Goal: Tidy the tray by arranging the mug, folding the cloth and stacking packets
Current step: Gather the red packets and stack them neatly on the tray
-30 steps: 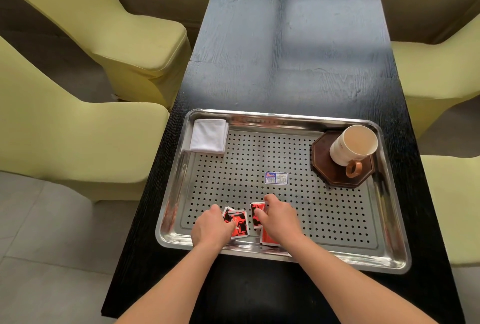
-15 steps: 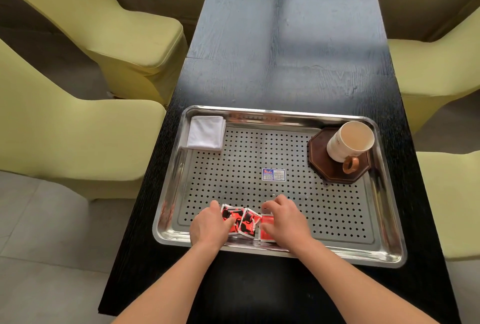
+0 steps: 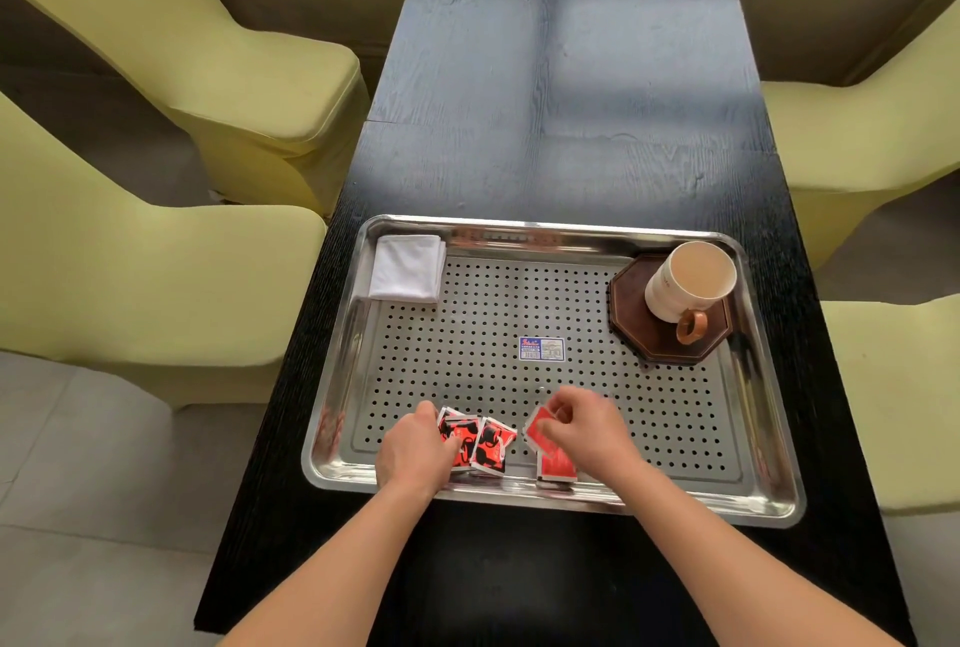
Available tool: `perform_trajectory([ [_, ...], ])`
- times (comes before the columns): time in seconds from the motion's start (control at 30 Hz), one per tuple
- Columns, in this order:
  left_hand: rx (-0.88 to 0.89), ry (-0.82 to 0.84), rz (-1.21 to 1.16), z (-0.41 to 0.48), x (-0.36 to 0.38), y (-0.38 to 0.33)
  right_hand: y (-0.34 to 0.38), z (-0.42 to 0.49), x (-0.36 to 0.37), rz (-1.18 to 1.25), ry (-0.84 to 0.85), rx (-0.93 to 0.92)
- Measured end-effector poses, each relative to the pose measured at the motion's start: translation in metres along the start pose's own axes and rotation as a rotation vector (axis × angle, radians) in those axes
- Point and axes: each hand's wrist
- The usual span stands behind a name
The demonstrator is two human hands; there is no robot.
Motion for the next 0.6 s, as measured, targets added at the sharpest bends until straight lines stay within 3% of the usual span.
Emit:
perform_trajectory([
  [0.1,0.005,-0.001,-0.001,-0.001,0.001,0.000,0.003,-0.012,0.006,-0.063,-0.150,-0.178],
  [0.2,0.009,0.006,-0.013,-0.002,0.001,0.001,0.002,-0.024,0.018,-0.170,0.055,-0.309],
  [0.27,0.005,0.003,-0.019,-0.002,0.000,0.001,-0.001,-0.025,0.019,-0.156,0.109,-0.275],
  [0.33,0.009,0.003,-0.015,-0.003,0.000,0.000,-0.006,-0.021,0.016,-0.115,0.003,-0.185],
  [0.4,0.009,0.004,-0.014,-0.003,0.000,0.000,-0.011,-0.017,0.015,-0.237,-0.051,-0.139],
  [0.5,0.009,0.010,-0.012,-0.003,0.000,0.000,-0.014,-0.014,0.019,-0.458,0.041,-0.148],
  [0.6,0.015,0.017,-0.013,-0.002,0.000,0.000,-0.012,-0.010,0.023,-0.462,0.044,-0.099],
])
Point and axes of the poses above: each hand's wrist, its own z-axis towards the middle knuckle, its own x-axis out of the palm, y = z × x, and after that the axes turned 11 degrees about -z, right-handed
